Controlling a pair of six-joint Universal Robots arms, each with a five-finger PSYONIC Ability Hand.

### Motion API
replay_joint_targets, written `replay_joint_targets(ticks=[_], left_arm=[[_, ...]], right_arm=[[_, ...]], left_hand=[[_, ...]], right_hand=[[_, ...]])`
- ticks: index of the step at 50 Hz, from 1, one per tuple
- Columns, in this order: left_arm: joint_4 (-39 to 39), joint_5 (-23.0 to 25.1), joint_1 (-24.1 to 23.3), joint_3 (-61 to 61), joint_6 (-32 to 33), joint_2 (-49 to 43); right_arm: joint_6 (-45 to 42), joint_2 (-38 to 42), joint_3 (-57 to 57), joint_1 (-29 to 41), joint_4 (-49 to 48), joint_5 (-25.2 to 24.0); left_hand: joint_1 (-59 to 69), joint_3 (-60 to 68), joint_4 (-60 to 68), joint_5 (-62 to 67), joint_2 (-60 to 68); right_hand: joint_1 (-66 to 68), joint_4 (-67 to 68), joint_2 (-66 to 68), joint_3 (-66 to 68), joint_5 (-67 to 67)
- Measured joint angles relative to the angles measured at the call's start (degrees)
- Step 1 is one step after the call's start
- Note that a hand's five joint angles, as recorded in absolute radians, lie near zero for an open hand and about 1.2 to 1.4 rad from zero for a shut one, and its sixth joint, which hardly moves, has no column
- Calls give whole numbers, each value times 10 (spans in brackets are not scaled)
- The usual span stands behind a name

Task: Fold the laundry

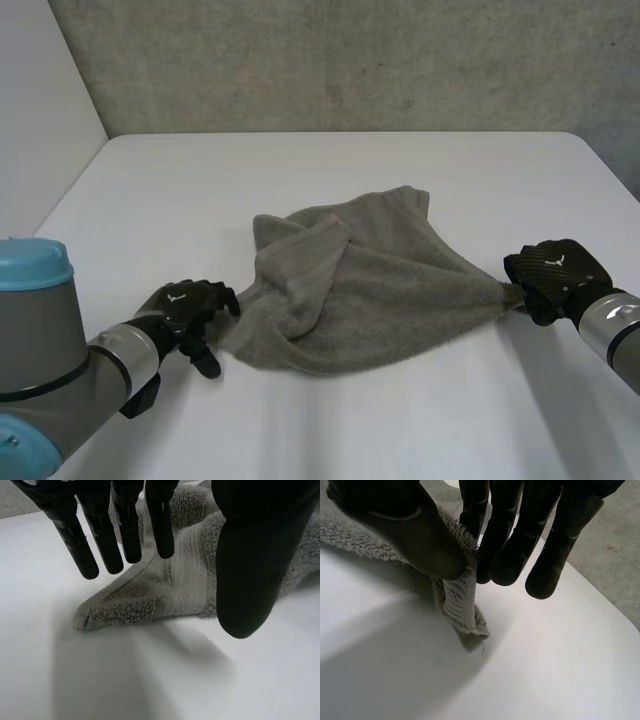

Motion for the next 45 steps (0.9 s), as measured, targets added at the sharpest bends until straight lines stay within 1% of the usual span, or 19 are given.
replay_joint_targets(ticks=[11,24,28,30,31,33,35,37,41,45], left_arm=[[60,1,-10,16,1,-44],[67,-1,-28,66,9,-99],[66,-1,-28,74,25,-111],[65,-2,-28,75,37,-115],[65,-2,-28,76,42,-116],[65,-2,-28,76,49,-116],[65,-4,-28,76,53,-112],[65,-5,-28,76,54,-107],[65,-9,-28,75,52,-86],[60,-16,-29,73,43,-36]], right_arm=[[0,5,1,2,0,0],[0,5,3,2,0,0],[0,5,3,2,0,0],[-1,5,3,2,0,0],[-1,5,3,2,0,0],[-1,5,3,2,0,0],[-1,6,3,2,0,0],[-1,6,3,2,0,0],[0,5,3,3,-1,0],[0,0,2,2,-2,0]], left_hand=[[20,20,21,20,20],[23,23,23,23,23],[84,83,80,79,83],[139,142,144,137,143],[189,193,195,186,194],[235,240,244,228,242],[324,333,334,325,333],[348,365,367,349,366],[364,389,391,369,390],[365,397,400,373,398]], right_hand=[[0,1,0,0,0],[0,1,0,0,0],[0,1,0,0,0],[0,1,0,0,0],[0,1,0,0,0],[0,1,0,0,0],[0,1,0,0,0],[0,1,0,0,0],[0,1,0,0,1],[0,1,0,0,0]])
